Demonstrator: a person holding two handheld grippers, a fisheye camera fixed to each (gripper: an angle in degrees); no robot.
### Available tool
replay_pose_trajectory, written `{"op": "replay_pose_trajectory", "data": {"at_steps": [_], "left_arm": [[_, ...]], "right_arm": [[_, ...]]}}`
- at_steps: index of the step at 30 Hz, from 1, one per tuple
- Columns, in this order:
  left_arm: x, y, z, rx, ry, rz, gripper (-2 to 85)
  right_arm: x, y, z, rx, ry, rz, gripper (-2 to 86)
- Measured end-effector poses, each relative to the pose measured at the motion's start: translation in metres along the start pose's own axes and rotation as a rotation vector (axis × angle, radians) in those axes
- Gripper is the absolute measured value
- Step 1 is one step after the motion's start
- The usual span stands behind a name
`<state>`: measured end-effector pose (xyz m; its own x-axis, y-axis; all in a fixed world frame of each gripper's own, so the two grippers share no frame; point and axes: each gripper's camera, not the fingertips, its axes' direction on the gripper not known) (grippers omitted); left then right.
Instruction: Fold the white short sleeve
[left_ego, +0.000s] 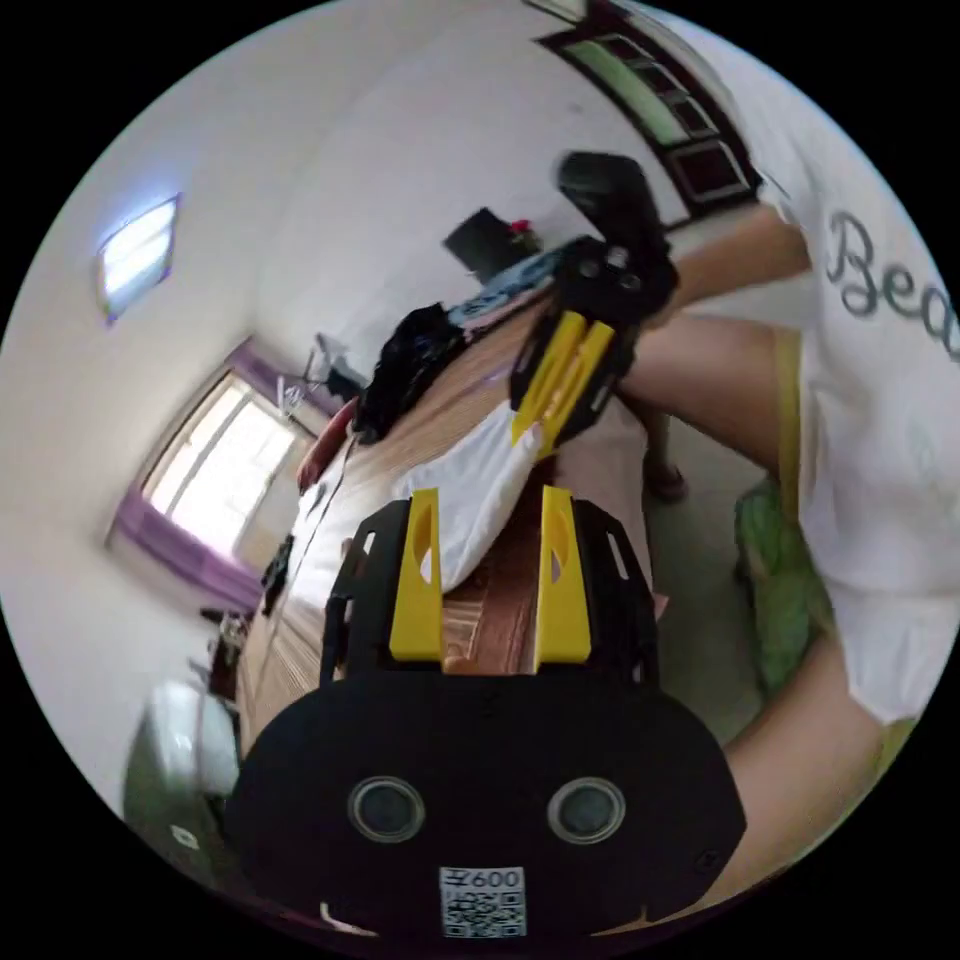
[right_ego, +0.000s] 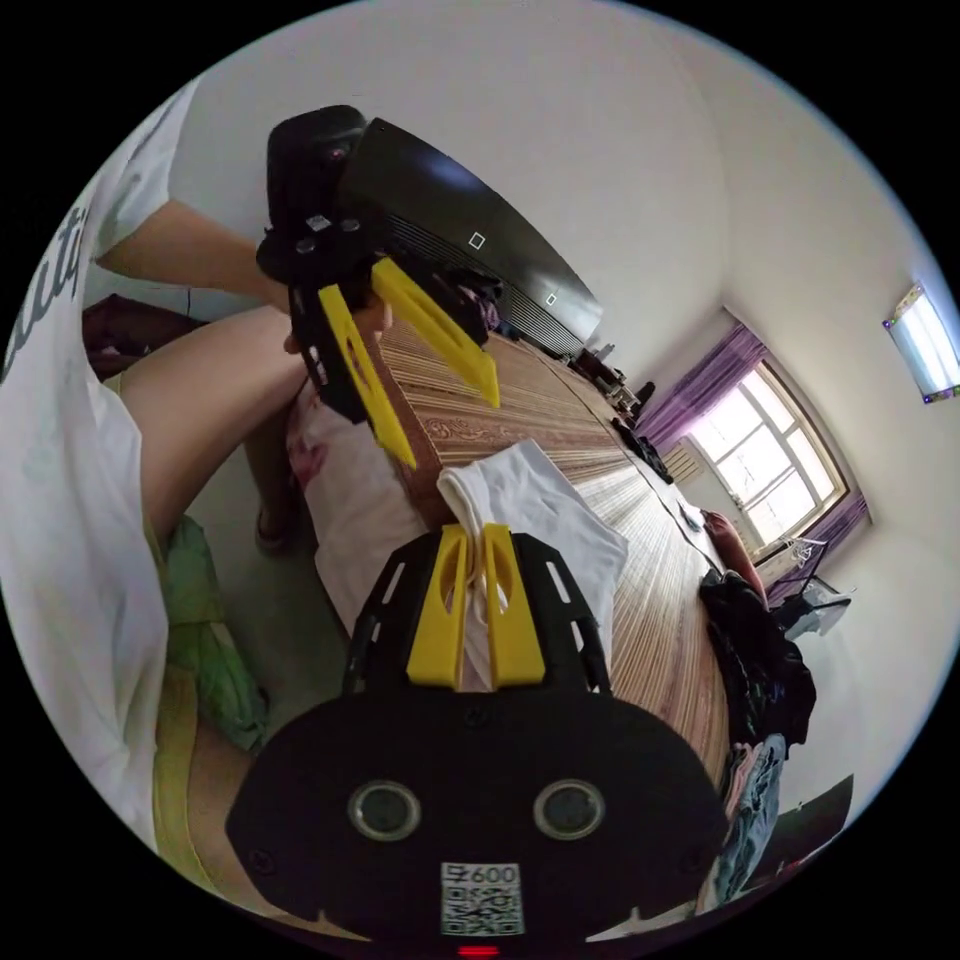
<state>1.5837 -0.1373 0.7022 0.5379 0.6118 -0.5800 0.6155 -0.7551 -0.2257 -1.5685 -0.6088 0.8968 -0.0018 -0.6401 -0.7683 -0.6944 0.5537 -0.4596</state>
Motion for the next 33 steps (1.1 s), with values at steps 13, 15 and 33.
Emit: {"op": "replay_pose_trajectory", "data": {"at_steps": [13,15,33], "left_arm": [[0.332,-0.068,0.087,-0.058,-0.023,0.132,3.2],[0.363,-0.07,0.091,-0.048,-0.034,0.108,3.1],[0.54,0.019,0.256,-0.2,-0.075,0.252,2.4]], "right_arm": [[-0.065,-0.039,-0.019,0.058,0.082,0.009,7.2],[-0.084,-0.054,-0.014,0.028,0.085,-0.067,6.6],[-0.078,-0.169,-0.051,-0.009,0.012,0.014,-0.8]]}}
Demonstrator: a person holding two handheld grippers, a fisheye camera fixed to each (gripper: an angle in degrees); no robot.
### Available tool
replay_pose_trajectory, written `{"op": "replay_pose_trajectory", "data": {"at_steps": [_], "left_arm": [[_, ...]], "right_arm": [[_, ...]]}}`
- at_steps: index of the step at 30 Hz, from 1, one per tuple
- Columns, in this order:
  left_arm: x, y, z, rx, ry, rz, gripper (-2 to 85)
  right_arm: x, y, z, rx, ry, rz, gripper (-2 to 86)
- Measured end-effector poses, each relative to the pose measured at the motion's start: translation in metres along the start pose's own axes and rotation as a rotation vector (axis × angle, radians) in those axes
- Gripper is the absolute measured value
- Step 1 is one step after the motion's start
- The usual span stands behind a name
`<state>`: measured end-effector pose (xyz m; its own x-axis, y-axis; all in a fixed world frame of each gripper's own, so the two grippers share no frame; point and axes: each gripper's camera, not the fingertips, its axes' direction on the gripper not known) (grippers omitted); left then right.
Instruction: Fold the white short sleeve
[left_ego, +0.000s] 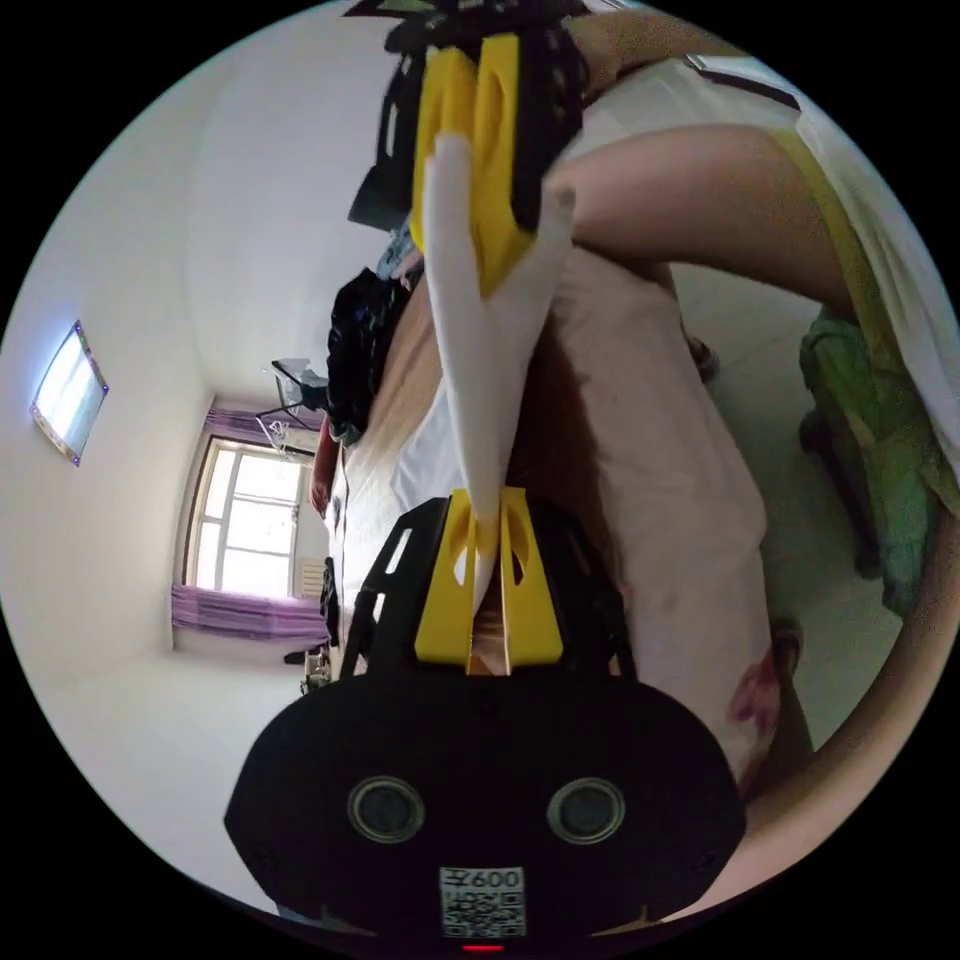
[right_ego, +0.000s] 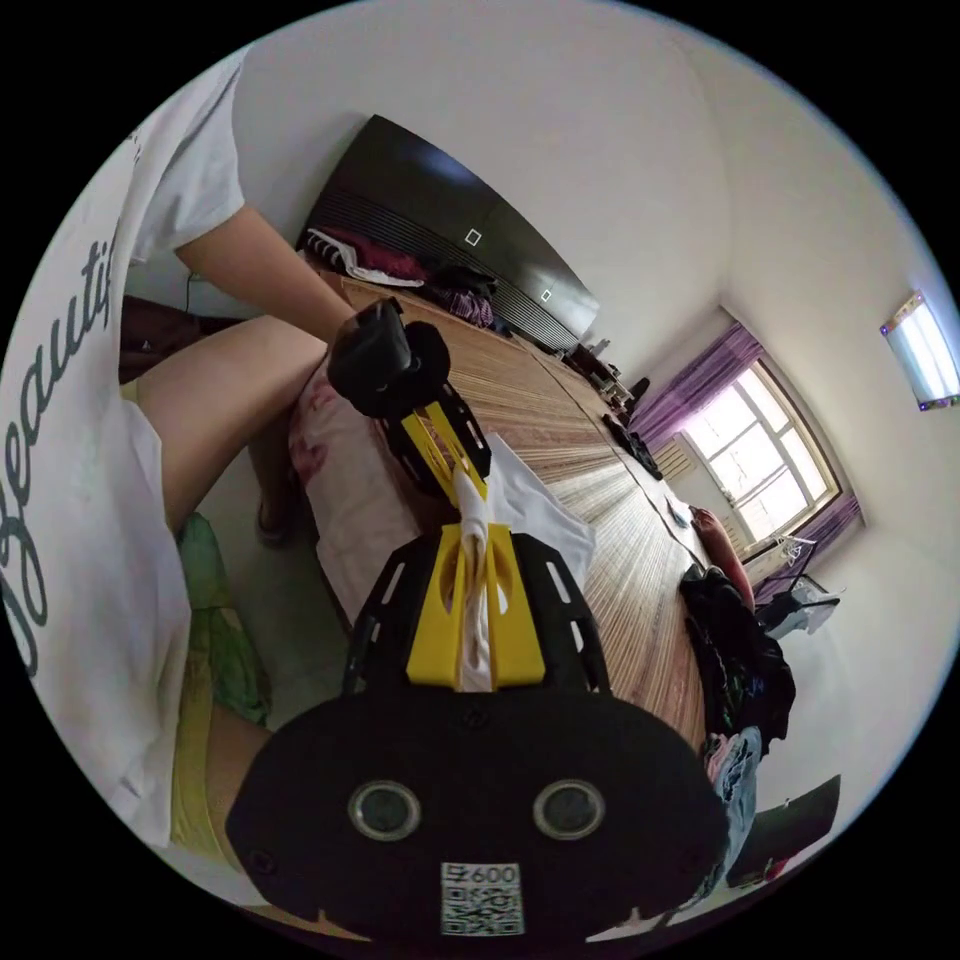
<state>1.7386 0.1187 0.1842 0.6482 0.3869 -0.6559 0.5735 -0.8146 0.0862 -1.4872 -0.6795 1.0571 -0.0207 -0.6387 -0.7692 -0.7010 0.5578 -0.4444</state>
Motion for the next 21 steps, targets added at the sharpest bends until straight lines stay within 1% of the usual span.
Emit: {"op": "replay_pose_trajectory", "data": {"at_steps": [2,5,6,8,11,12,13,15,16,18,19,21], "left_arm": [[0.001,0.025,0.018,0.089,0.006,-0.037,2.4],[0.008,0.032,0.038,0.122,-0.03,-0.011,2.2],[0.011,0.033,0.046,0.1,-0.036,0.004,2.3],[0.019,0.042,0.09,-0.021,-0.017,0.024,2.4],[0.021,0.07,0.138,-0.079,0.028,-0.001,2.6],[0.02,0.075,0.147,-0.084,0.029,-0.013,2.7],[0.018,0.084,0.156,-0.054,0.032,-0.047,2.8],[0.013,0.083,0.169,-0.054,0.035,-0.083,3.0],[0.013,0.075,0.179,-0.094,0.013,-0.072,3.1],[0.015,0.062,0.182,-0.159,-0.027,-0.006,3.2],[0.012,0.058,0.171,-0.173,-0.032,0.041,3.2],[-0.001,0.061,0.137,-0.164,-0.03,0.058,3.3]], "right_arm": [[0.008,-0.011,-0.014,0.013,-0.022,0.036,-0.8],[0.011,-0.028,-0.026,0.03,-0.019,0.065,-0.8],[0.012,-0.032,-0.029,0.031,-0.018,0.07,-0.8],[0.019,-0.044,-0.044,0.042,-0.011,0.106,-0.8],[0.034,-0.054,-0.066,0.059,-0.025,0.168,-0.8],[0.037,-0.056,-0.07,0.065,-0.031,0.179,-0.8],[0.042,-0.059,-0.076,0.07,-0.049,0.201,-0.8],[0.049,-0.064,-0.083,0.079,-0.066,0.229,-0.8],[0.053,-0.069,-0.087,0.085,-0.084,0.245,-0.8],[0.057,-0.077,-0.099,0.09,-0.152,0.246,-0.8],[0.056,-0.085,-0.114,0.092,-0.205,0.218,-0.8],[0.056,-0.094,-0.142,0.114,-0.248,0.19,-0.8]]}}
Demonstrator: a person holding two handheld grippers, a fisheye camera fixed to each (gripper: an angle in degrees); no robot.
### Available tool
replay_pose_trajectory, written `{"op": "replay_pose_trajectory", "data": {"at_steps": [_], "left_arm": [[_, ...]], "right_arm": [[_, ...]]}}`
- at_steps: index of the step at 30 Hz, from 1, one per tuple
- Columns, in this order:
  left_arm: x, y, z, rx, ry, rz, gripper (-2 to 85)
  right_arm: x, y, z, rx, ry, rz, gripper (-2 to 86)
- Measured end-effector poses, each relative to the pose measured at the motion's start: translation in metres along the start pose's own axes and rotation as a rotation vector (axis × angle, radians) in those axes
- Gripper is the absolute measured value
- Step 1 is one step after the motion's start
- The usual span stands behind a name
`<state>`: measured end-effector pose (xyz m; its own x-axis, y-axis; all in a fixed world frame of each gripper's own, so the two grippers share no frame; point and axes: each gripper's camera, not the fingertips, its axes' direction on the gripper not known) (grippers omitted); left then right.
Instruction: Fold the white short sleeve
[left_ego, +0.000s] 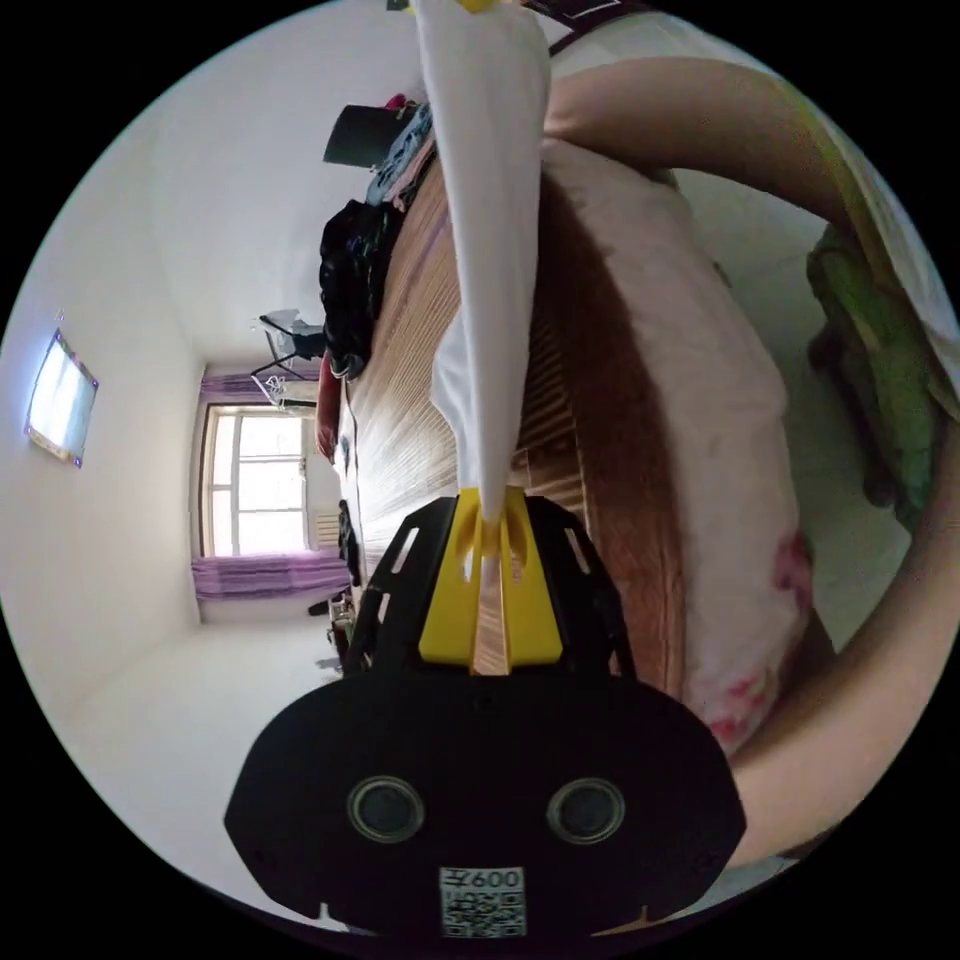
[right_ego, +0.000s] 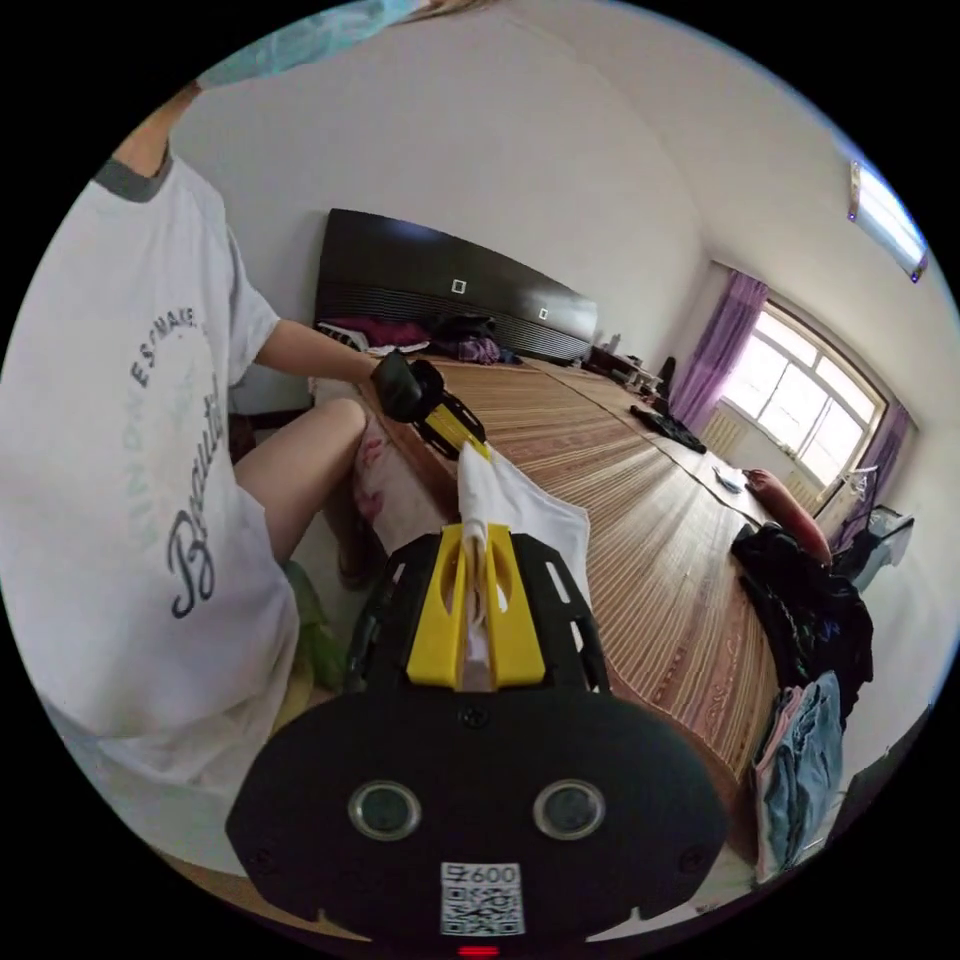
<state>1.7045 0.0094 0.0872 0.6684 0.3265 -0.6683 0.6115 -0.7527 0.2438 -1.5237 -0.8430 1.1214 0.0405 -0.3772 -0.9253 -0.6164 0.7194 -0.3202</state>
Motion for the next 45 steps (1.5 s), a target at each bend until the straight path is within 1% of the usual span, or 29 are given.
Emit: {"op": "replay_pose_trajectory", "data": {"at_steps": [3,5,6,8,12,14,15,17,19,21,22,24,26,27,29,30,31,32,33,34,35,37,39,40,41,42,43,44,45], "left_arm": [[-0.028,0.016,-0.056,-0.028,0.042,0.03,3.5],[-0.062,0.017,-0.078,-0.11,0.035,0.022,3.5],[-0.073,0.017,-0.08,-0.131,0.037,0.012,3.6],[-0.128,0.021,-0.074,-0.171,0.082,-0.045,3.5],[-0.236,0.04,-0.024,-0.17,0.128,-0.148,3.5],[-0.317,0.052,0.022,-0.2,0.06,-0.177,3.4],[-0.338,0.054,0.034,-0.214,0.027,-0.177,3.4],[-0.428,0.063,0.081,-0.285,-0.114,-0.192,3.3],[-0.494,0.074,0.107,-0.308,-0.206,-0.248,3.2],[-0.549,0.086,0.127,-0.296,-0.237,-0.345,2.9],[-0.57,0.094,0.144,-0.285,-0.226,-0.382,2.7],[-0.572,0.099,0.181,-0.293,-0.234,-0.373,2.5],[-0.537,0.099,0.242,-0.341,-0.218,-0.357,2.4],[-0.523,0.099,0.255,-0.346,-0.209,-0.363,2.3],[-0.447,0.096,0.308,-0.387,-0.141,-0.372,2.2],[-0.424,0.095,0.318,-0.404,-0.125,-0.369,2.1],[-0.378,0.091,0.336,-0.45,-0.075,-0.352,2.0],[-0.334,0.089,0.347,-0.509,0.017,-0.291,1.8],[-0.319,0.09,0.348,-0.536,0.013,-0.282,1.7],[-0.305,0.095,0.33,-0.536,-0.189,-0.311,1.5],[-0.31,0.102,0.316,-0.568,-0.198,-0.332,1.4],[-0.343,0.117,0.3,-0.634,-0.108,-0.458,1.2],[-0.382,0.134,0.283,-0.685,-0.125,-0.576,1.0],[-0.416,0.144,0.27,-0.698,-0.155,-0.68,0.9],[-0.459,0.152,0.258,-0.662,-0.173,-0.802,0.9],[-0.482,0.155,0.252,-0.626,-0.177,-0.866,0.8],[-0.531,0.159,0.243,-0.525,-0.175,-1.004,0.8],[-0.578,0.16,0.243,-0.412,-0.152,-1.129,0.7],[-0.601,0.159,0.248,-0.361,-0.123,-1.172,0.7]], "right_arm": [[0.008,-0.023,-0.035,0.052,-0.104,0.048,-0.8],[0.027,-0.043,-0.046,0.097,-0.21,0.065,-0.8],[0.034,-0.047,-0.045,0.101,-0.239,0.071,-0.8],[0.07,-0.065,-0.038,0.109,-0.34,0.072,-0.8],[0.137,-0.106,-0.022,0.145,-0.378,0.005,-0.8],[0.184,-0.144,-0.007,0.165,-0.319,-0.082,-0.8],[0.195,-0.154,-0.002,0.172,-0.294,-0.109,-0.8],[0.236,-0.19,0.014,0.251,-0.178,-0.242,-0.8],[0.261,-0.209,0.029,0.332,-0.057,-0.344,-0.8],[0.284,-0.223,0.049,0.367,0.002,-0.387,-0.8],[0.301,-0.229,0.065,0.384,0.013,-0.358,-0.8],[0.317,-0.229,0.097,0.367,0.03,-0.311,-0.8],[0.315,-0.208,0.153,0.214,0.103,-0.234,-0.8],[0.31,-0.198,0.166,0.166,0.092,-0.223,-0.8],[0.279,-0.14,0.21,-0.017,0.061,-0.187,-0.8],[0.271,-0.125,0.216,-0.05,0.07,-0.15,-0.8],[0.253,-0.096,0.218,-0.088,0.077,-0.075,-0.8],[0.24,-0.073,0.206,-0.066,0.074,0.034,-0.8],[0.236,-0.065,0.198,-0.049,0.074,0.095,-0.8],[0.227,-0.055,0.182,-0.017,0.069,0.196,-0.8],[0.221,-0.052,0.17,0.013,0.091,0.285,-0.8],[0.217,-0.058,0.166,0.025,0.182,0.416,-0.8],[0.215,-0.076,0.176,0.047,0.231,0.45,-0.8],[0.218,-0.094,0.189,0.085,0.231,0.452,-0.8],[0.222,-0.117,0.207,0.133,0.219,0.44,-0.9],[0.225,-0.129,0.219,0.152,0.21,0.442,-0.9],[0.236,-0.156,0.249,0.158,0.175,0.469,-0.9],[0.249,-0.186,0.29,0.092,0.115,0.516,-0.9],[0.257,-0.201,0.314,0.032,0.075,0.539,-0.9]]}}
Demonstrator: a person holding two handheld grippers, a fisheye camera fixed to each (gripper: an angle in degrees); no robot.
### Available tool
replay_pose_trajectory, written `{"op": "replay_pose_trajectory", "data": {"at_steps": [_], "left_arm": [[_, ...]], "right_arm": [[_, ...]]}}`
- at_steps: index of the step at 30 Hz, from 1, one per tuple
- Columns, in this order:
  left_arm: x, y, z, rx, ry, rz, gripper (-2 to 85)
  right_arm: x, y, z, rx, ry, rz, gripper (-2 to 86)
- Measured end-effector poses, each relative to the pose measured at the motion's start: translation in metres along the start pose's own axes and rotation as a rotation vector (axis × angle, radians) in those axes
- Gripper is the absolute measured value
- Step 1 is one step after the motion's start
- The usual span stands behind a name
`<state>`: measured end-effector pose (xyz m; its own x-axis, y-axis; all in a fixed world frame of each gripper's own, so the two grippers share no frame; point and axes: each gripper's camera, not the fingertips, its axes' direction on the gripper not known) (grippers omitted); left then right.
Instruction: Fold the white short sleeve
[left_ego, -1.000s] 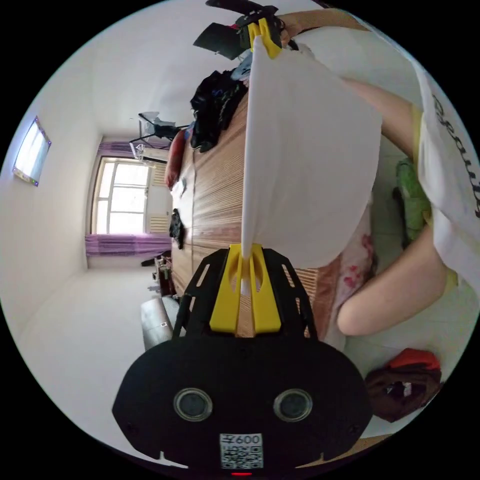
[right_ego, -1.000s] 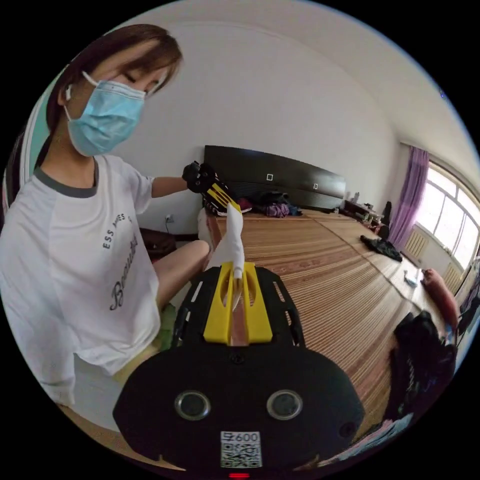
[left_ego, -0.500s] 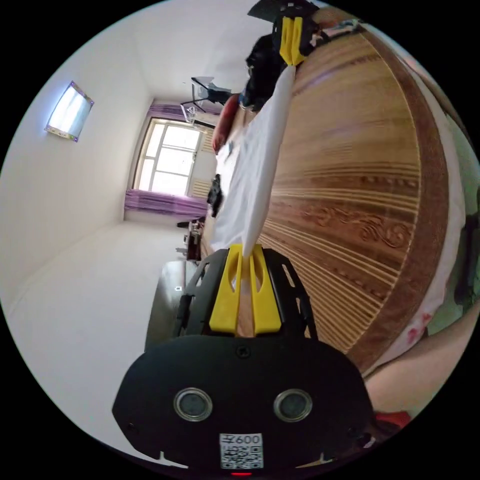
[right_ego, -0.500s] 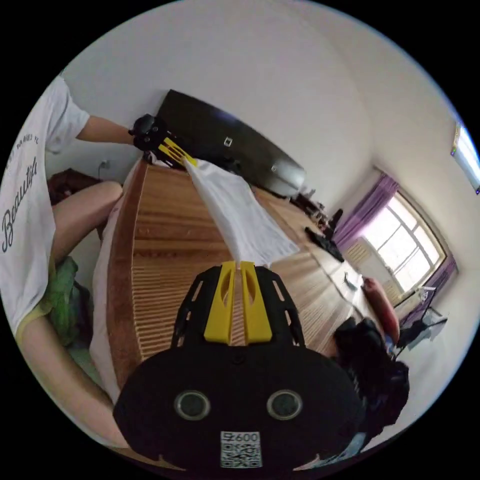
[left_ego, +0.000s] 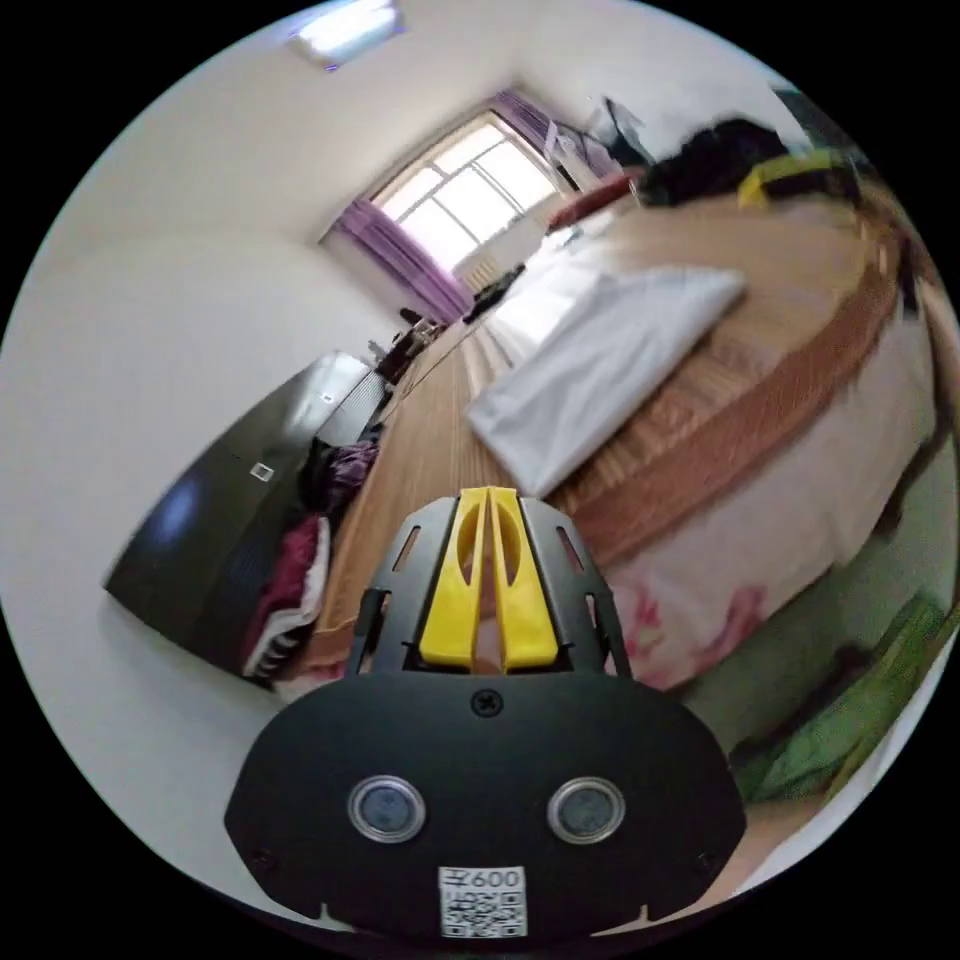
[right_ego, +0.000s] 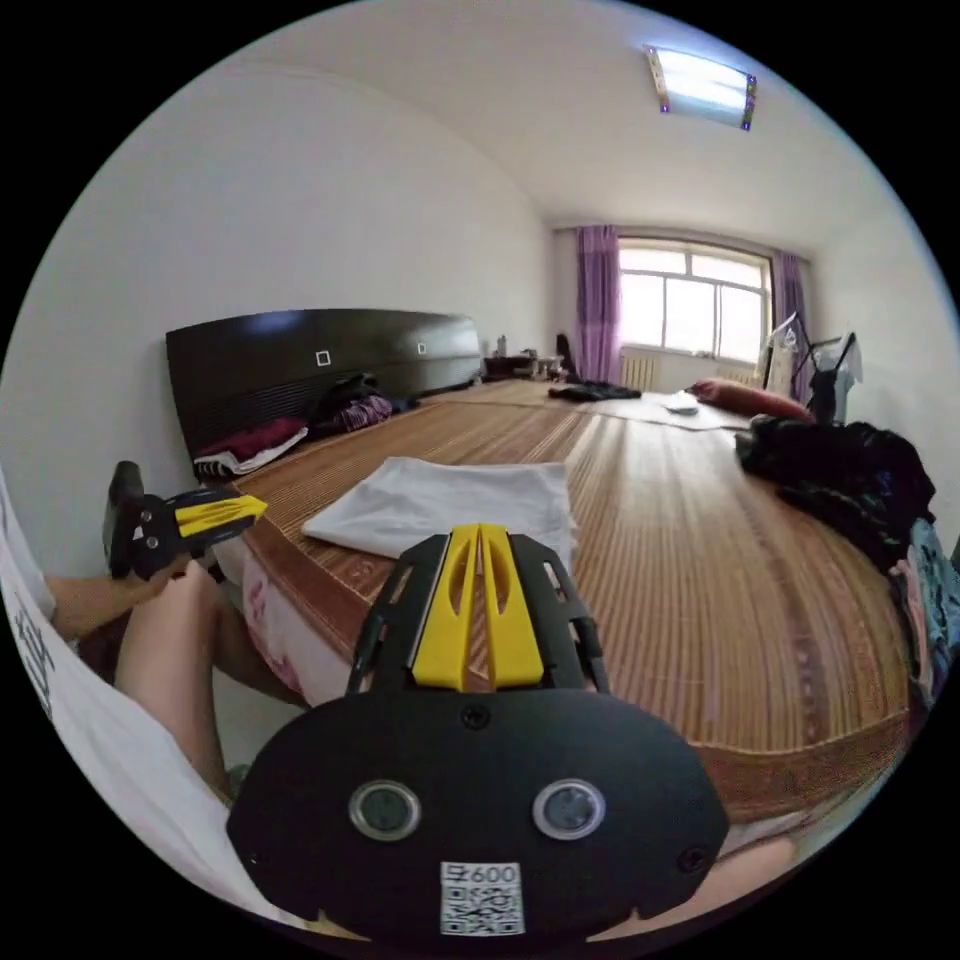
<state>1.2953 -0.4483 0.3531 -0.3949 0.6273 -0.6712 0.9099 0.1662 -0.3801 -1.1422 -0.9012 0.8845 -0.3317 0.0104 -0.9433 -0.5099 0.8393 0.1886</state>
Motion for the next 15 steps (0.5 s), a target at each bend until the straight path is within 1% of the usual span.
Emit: {"op": "replay_pose_trajectory", "data": {"at_steps": [1,2,4,6,7,9,10,11,12,13,14,15], "left_arm": [[-0.005,-0.045,0.015,-0.003,0.127,-0.02,0.7],[-0.004,-0.09,0.042,-0.058,0.247,-0.017,0.7],[-0.004,-0.144,0.085,-0.17,0.328,-0.046,0.8],[-0.016,-0.175,0.114,-0.243,0.349,-0.076,0.8],[-0.037,-0.187,0.117,-0.229,0.397,-0.112,0.8],[-0.089,-0.192,0.115,-0.229,0.469,-0.224,0.8],[-0.125,-0.187,0.113,-0.256,0.441,-0.283,0.8],[-0.158,-0.177,0.105,-0.266,0.379,-0.312,0.8],[-0.174,-0.171,0.099,-0.236,0.404,-0.333,0.8],[-0.21,-0.159,0.089,-0.224,0.446,-0.447,0.8],[-0.24,-0.153,0.084,-0.32,0.348,-0.555,0.8],[-0.25,-0.155,0.079,-0.312,0.338,-0.55,0.8]], "right_arm": [[-0.011,-0.028,0.052,-0.158,-0.063,-0.007,-0.9],[-0.027,-0.048,0.097,-0.265,-0.126,-0.087,-0.9],[-0.035,-0.064,0.144,-0.305,-0.157,-0.071,-0.9],[-0.029,-0.073,0.175,-0.354,-0.154,-0.077,-0.9],[-0.018,-0.075,0.183,-0.362,-0.168,-0.118,-0.9],[0.024,-0.077,0.18,-0.371,-0.176,-0.019,-0.8],[0.055,-0.074,0.174,-0.384,-0.103,-0.02,-0.8],[0.092,-0.068,0.16,-0.338,-0.108,-0.012,-0.8],[0.115,-0.065,0.154,-0.328,-0.119,0.038,-0.8],[0.165,-0.06,0.141,-0.334,-0.128,0.172,-0.8],[0.208,-0.053,0.125,-0.34,-0.077,0.29,-0.8],[0.225,-0.05,0.116,-0.318,-0.05,0.33,-0.8]]}}
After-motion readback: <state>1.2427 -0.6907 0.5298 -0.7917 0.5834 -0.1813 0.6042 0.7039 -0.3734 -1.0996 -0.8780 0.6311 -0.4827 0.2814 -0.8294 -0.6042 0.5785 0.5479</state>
